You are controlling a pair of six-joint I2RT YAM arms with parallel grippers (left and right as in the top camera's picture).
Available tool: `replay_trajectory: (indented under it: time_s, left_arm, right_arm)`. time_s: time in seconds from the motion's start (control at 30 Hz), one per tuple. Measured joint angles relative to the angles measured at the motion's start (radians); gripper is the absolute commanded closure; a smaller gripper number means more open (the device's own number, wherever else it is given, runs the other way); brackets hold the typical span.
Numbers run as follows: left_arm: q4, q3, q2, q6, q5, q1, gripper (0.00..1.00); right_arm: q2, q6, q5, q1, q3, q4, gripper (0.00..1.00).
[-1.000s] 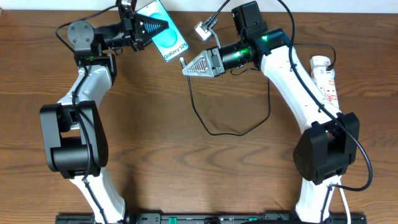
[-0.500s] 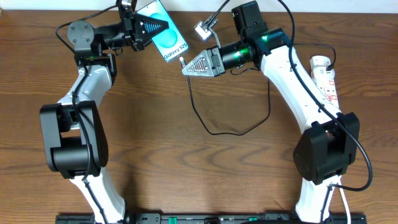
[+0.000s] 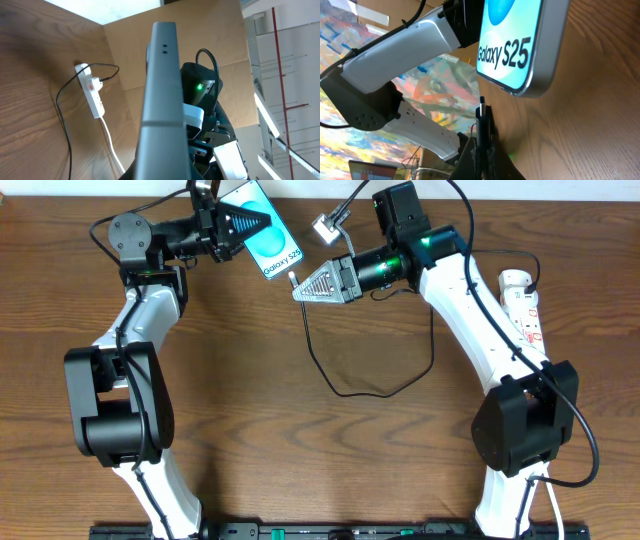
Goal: Plug charger to phone and switch on socket
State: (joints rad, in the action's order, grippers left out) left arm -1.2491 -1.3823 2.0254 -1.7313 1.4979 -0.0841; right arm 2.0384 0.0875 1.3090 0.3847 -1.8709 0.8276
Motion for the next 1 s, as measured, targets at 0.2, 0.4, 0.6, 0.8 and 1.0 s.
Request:
replay_trajectory:
  time_s: [0.2,0.4,0.6,0.8,1.0]
  left_arm:
    - [0.0,0.0,0.0,0.0,0.0,0.0,0.93]
    - [0.0,0.0,0.0,0.0,0.0,0.0,0.93]
    - [0.0,0.0,0.0,0.0,0.0,0.0,0.93]
    - [0.0,0.0,0.0,0.0,0.0,0.0,0.93]
    - [0.0,0.0,0.0,0.0,0.0,0.0,0.93]
  right_arm:
    - [0.0,0.0,0.0,0.0,0.004,-0.009,0.99]
    - [0.0,0.0,0.0,0.0,0.013,-0.014,0.99]
    - [0.0,0.0,-0.003,0.007,0.014,-0.024,0.99]
    - [0.0,0.0,-0.004,0.008,0.014,-0.025,0.99]
    - [0.0,0.0,-0.004,0.008,0.014,-0.029,0.99]
